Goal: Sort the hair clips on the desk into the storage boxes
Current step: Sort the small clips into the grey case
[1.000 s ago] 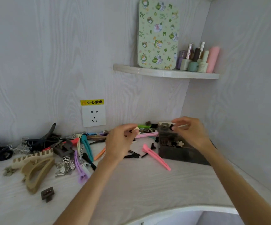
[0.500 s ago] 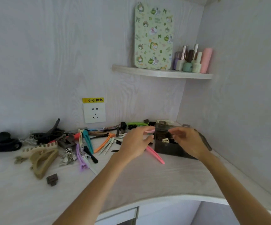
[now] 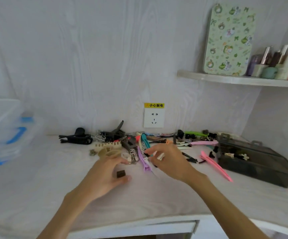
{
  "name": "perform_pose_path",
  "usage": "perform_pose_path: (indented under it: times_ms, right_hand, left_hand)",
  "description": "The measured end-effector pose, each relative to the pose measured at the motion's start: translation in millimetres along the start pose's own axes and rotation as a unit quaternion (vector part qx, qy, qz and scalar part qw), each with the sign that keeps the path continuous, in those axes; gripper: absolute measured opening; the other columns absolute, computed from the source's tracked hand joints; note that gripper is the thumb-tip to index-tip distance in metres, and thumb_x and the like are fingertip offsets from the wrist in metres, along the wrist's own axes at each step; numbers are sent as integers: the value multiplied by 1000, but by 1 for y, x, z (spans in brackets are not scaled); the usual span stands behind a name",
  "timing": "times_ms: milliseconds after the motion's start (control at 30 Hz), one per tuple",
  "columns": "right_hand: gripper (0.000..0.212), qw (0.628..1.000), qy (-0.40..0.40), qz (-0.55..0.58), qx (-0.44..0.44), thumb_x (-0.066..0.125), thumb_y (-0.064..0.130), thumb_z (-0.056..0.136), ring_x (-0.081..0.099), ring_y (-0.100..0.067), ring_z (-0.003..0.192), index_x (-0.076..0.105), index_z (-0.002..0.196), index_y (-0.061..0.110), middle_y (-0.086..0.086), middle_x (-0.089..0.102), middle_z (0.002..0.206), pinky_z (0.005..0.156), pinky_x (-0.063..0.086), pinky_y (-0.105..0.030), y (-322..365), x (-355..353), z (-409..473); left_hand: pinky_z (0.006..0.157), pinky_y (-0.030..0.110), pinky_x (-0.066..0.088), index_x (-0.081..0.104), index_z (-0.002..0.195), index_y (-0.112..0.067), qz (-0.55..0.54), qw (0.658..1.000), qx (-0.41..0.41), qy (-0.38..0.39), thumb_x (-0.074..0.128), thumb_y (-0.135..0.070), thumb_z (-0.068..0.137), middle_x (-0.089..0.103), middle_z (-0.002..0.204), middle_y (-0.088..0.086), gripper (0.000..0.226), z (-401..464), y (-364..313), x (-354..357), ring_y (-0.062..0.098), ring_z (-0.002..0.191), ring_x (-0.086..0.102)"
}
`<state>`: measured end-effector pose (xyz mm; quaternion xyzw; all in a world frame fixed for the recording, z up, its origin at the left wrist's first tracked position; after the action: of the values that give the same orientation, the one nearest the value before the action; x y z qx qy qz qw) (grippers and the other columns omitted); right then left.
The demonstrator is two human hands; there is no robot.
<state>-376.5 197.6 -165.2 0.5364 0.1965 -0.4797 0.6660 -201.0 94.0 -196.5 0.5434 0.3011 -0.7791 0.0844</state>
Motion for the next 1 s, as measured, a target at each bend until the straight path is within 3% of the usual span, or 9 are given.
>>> perform_pose_path:
  times_ms: [133, 267, 367, 500, 600, 733, 833, 900, 1000]
  right_hand:
    - [40, 992, 33, -123, 0, 58, 34, 88, 48, -16, 115, 54, 127, 25, 5, 55, 126, 92, 40, -28, 6, 41, -1]
    - [34, 988, -53, -140, 23, 49, 14, 89, 48, -16, 111, 58, 120, 23, 7, 55, 123, 92, 38, -25, -1, 49, -6]
    - [33, 986, -81, -138, 46, 49, 10, 88, 48, -15, 111, 61, 115, 22, 6, 57, 119, 92, 41, -25, -10, 49, -8]
    - [28, 983, -97, -147, 48, 56, 14, 86, 47, -13, 112, 64, 111, 25, 6, 59, 117, 95, 36, -23, -11, 47, -7]
    - [26, 982, -133, -134, 6, 58, 14, 86, 50, -15, 109, 65, 108, 24, 5, 61, 112, 91, 35, -21, 7, 48, 4]
    - [31, 994, -20, -58, -85, 48, 24, 94, 45, -10, 119, 54, 124, 27, 7, 56, 125, 99, 36, -24, 58, 78, 37]
    - [38, 980, 98, -112, -129, 36, 39, 98, 29, -14, 137, 42, 135, 33, 6, 40, 145, 114, 22, -36, 81, 106, 60]
    - [37, 975, 121, -138, -125, 29, 43, 99, 37, -16, 130, 52, 126, 33, 3, 50, 136, 111, 26, -39, 82, 109, 70]
    - [39, 983, 63, -129, -117, 38, 48, 94, 54, -14, 93, 68, 92, 22, 3, 66, 91, 89, 43, -36, 75, 95, 74]
  left_hand:
    - [107, 32, 34, 54, 124, -36, 36, 999, -5, -16, 55, -53, 84, 47, 137, -16, 44, -13, 21, -4, 6, 128, 40]
    - [97, 29, 37, 60, 114, -38, 52, 998, -6, -41, 52, -58, 83, 58, 119, -22, 38, -13, 33, -12, 1, 111, 51]
    - [78, 21, 40, 60, 97, -44, -11, 998, -5, -67, 56, -62, 76, 58, 94, -29, 28, -15, 30, -14, -11, 85, 55]
    - [59, 21, 40, 57, 86, -41, -118, 966, -116, -201, 58, -61, 77, 61, 77, -28, 22, -19, 55, -34, -9, 72, 57]
    - [66, 30, 37, 49, 90, -32, -95, 936, -230, -249, 47, -49, 88, 60, 85, -17, 17, -9, 94, -50, 15, 76, 56]
    - [68, 30, 38, 52, 106, -21, -23, 940, -284, -190, 46, -43, 92, 64, 100, -3, 27, 7, 124, -42, 21, 83, 56]
    - [69, 28, 39, 56, 108, -25, -34, 945, -270, -181, 53, -41, 89, 67, 101, -3, 25, 6, 132, -35, 19, 88, 60]
    - [70, 28, 41, 57, 107, -30, -45, 953, -247, -169, 56, -39, 86, 65, 100, -9, 23, 5, 134, -33, 11, 85, 58]
    - [72, 28, 41, 55, 105, -34, -52, 961, -226, -150, 59, -35, 83, 62, 104, -14, 23, 4, 136, -30, 8, 88, 55]
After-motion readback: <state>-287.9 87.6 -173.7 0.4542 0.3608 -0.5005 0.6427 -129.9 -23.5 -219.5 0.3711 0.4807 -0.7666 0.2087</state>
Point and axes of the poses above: each hand's wrist, its own z-axis towards the middle knuckle, its own x-axis out of the palm, y = z × x, the point moved 3 cm from there along z, towards the middle knuckle
